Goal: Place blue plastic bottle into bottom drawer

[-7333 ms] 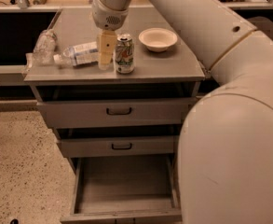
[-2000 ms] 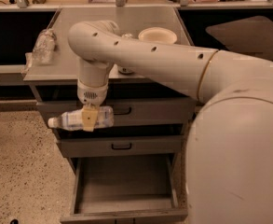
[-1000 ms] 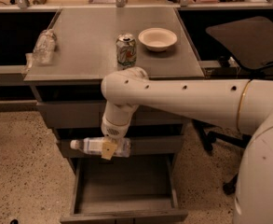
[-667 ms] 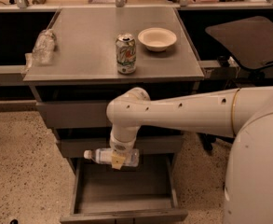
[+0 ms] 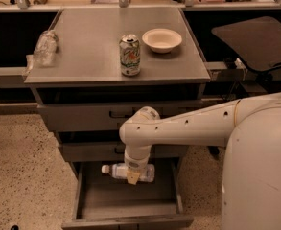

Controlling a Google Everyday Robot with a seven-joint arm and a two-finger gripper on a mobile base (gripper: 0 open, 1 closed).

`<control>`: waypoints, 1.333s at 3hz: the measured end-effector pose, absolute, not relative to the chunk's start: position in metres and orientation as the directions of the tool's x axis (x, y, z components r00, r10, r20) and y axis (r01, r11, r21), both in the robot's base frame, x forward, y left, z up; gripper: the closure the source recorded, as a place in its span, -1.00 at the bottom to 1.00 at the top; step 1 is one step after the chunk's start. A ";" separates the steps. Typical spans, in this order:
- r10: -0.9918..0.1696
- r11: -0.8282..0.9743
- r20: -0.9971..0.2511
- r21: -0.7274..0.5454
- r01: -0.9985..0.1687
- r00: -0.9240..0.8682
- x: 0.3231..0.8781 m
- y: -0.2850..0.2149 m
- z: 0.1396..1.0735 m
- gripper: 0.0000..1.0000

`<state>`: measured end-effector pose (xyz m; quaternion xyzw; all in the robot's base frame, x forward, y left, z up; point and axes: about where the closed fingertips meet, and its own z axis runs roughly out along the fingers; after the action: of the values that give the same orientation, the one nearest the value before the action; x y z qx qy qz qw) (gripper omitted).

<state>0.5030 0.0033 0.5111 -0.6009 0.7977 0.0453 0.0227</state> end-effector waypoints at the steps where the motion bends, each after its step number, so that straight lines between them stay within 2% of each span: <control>1: -0.957 0.274 -0.091 0.045 -0.961 -0.277 0.503 0.003 0.511 1.00; 2: -0.947 0.286 -0.140 0.050 -0.957 -0.290 0.506 -0.006 0.488 1.00; 3: -0.913 0.320 -0.253 0.045 -0.946 -0.320 0.513 -0.057 0.414 1.00; 4: -0.883 0.338 -0.322 0.066 -0.939 -0.341 0.506 -0.065 0.370 1.00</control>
Offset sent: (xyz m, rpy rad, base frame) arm 0.0370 -0.0977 -0.2260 0.5360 -0.1064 -0.1647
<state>0.5055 -0.0651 0.3698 -0.5624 0.8099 0.1205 0.1151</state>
